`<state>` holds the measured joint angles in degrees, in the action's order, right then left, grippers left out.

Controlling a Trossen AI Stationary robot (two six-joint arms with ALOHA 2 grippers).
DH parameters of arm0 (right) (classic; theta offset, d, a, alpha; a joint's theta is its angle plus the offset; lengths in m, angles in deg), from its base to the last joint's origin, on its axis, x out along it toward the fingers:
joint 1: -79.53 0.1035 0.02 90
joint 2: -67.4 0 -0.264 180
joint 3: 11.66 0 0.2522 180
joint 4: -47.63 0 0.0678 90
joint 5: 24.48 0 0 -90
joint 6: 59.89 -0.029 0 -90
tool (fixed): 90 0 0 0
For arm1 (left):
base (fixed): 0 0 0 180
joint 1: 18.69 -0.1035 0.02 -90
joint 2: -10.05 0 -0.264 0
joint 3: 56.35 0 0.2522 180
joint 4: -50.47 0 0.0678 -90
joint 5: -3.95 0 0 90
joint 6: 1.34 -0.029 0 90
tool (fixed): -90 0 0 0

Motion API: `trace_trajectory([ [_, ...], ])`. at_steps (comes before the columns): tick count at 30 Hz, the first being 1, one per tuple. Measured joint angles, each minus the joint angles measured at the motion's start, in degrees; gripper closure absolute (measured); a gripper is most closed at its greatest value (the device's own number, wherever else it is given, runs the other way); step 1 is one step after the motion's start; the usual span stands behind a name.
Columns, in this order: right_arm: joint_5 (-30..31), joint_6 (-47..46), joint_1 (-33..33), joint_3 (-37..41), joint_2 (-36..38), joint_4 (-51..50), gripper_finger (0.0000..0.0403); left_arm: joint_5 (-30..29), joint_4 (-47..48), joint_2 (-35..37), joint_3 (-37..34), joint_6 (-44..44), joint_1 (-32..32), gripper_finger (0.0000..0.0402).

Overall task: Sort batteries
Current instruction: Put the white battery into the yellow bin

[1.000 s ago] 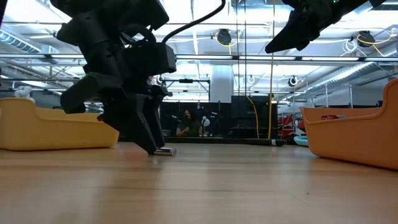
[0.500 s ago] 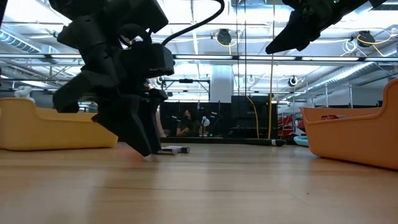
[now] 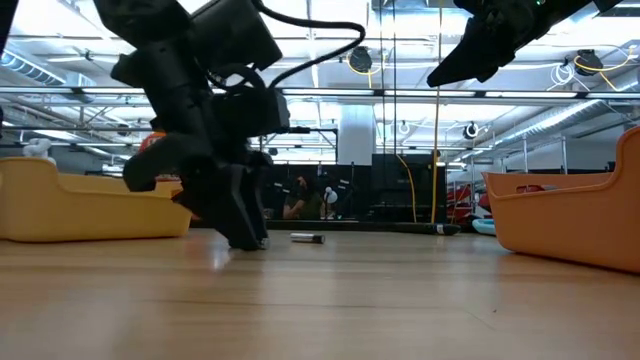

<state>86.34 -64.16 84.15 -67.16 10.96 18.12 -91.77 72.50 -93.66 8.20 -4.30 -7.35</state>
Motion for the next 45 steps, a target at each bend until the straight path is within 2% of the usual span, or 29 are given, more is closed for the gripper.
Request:
trace_trajectory([
  [5, 0.0, -0.1, 0.5, 0.0, 0.0, 0.0, 0.0344, 2.9, 0.3, -2.0, 0.2, 1.2, -1.5, 0.0278],
  [9, 0.0, 0.0, 1.1, 0.0, 0.0, 0.0, 0.0344, 3.8, 0.4, -2.1, 0.2, -0.1, -1.4, 0.0365],
  [10, 0.0, 0.0, 1.1, 0.0, 0.0, 0.0, 0.0344, 3.9, 0.3, -2.1, 0.2, -0.4, -1.4, 0.0374],
  [16, 0.0, -0.3, 1.1, 0.0, 0.0, 0.0, 0.0344, 2.9, 4.0, -1.2, 2.1, -1.0, -0.6, 0.0375],
  [20, 0.0, -0.6, 1.1, 0.0, 0.0, -0.4, 0.0344, 2.2, 18.5, 2.3, 7.2, -0.6, -0.1, 0.0376],
  [24, 0.0, -1.6, 1.2, 0.0, 0.0, -1.7, 0.0344, 3.9, 28.5, 7.7, 12.1, 1.8, 0.0, 0.0376],
  [26, 0.0, -2.7, 1.4, 0.0, 0.0, -3.8, 0.0344, 4.0, 34.6, 10.0, 11.4, 2.9, 0.1, 0.0376],
  [33, 0.1, -4.7, 3.6, 0.0, 0.0, -5.8, 0.0344, 2.6, 45.1, 18.3, 4.0, 11.7, 0.0, 0.0377],
  [40, 0.3, -4.1, 4.1, 0.0, 0.0, -4.4, 0.0344, 2.1, 48.0, 23.0, 0.4, 16.2, 0.0, 0.0375],
  [45, 0.3, -3.9, 4.1, 0.0, 0.0, -4.2, 0.0344, -1.0, 50.5, 23.8, 0.4, 16.2, -0.1, 0.0373],
])
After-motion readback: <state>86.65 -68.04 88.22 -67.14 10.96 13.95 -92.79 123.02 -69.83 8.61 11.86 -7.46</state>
